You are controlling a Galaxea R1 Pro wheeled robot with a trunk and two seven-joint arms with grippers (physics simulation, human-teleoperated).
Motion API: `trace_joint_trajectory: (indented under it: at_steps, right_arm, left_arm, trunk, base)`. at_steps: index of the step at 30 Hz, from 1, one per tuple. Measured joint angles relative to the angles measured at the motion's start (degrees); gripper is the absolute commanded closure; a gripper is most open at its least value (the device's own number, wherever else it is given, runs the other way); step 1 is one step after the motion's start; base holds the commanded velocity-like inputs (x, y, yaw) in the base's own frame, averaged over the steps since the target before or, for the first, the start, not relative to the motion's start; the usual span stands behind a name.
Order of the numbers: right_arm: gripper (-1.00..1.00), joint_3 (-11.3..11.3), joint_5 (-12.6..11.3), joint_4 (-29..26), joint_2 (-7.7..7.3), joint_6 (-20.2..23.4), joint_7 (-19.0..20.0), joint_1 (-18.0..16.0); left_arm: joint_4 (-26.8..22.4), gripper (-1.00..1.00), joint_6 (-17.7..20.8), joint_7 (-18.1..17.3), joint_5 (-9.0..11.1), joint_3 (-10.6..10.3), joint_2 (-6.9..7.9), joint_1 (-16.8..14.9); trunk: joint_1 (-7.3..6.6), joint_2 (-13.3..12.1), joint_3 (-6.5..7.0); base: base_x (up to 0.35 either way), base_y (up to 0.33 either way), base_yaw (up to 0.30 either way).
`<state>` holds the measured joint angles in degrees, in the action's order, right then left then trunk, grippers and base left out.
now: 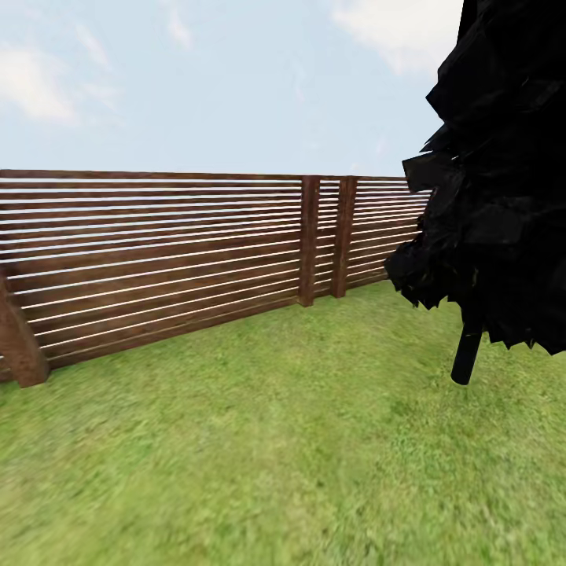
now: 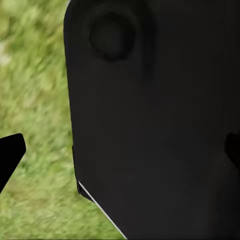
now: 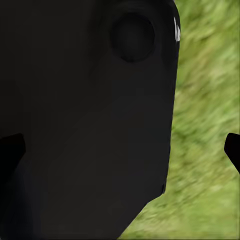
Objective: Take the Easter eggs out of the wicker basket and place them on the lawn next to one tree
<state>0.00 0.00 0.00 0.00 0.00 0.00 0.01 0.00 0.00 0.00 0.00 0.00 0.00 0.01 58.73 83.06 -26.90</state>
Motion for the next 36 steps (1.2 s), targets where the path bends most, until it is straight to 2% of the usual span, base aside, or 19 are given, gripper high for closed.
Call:
trace_joint_trajectory:
  at_steps: [2,14,19,36]
  right_arm:
    - [-1.00,-0.17,0.02,-0.63,-0.08,-0.58,-0.08,-0.12]
    - [-1.00,-0.14,0.10,-0.73,-0.12,-0.83,-0.08,-0.10]
    - [-1.00,0.61,0.94,-2.09,0.99,-2.36,0.00,-0.09]
    - [-1.00,1.31,1.04,-1.98,1.12,-2.75,-0.06,-0.09]
  left_arm:
    - [-0.40,-1.00,0.06,-0.08,-0.04,0.14,0.41,-0.49]
    - [-0.31,-1.00,0.16,0.08,-0.05,0.09,0.42,-0.47]
    - [-0.52,-1.00,-0.06,0.52,-0.33,-0.03,1.07,-0.36]
    - [-0.53,-1.00,-0.08,0.56,-0.33,-0.01,1.10,-0.37]
  trunk:
    - [0.01,-0.01,0.03]
    - [0.01,-0.01,0.03]
    - [0.01,-0.01,0.01]
    - [0.01,-0.01,0.00]
  base:
    - [0.000,0.000,0.000]
    - [0.000,0.000,0.013]
    - [0.000,0.000,0.244]
    - [0.000,0.000,0.288]
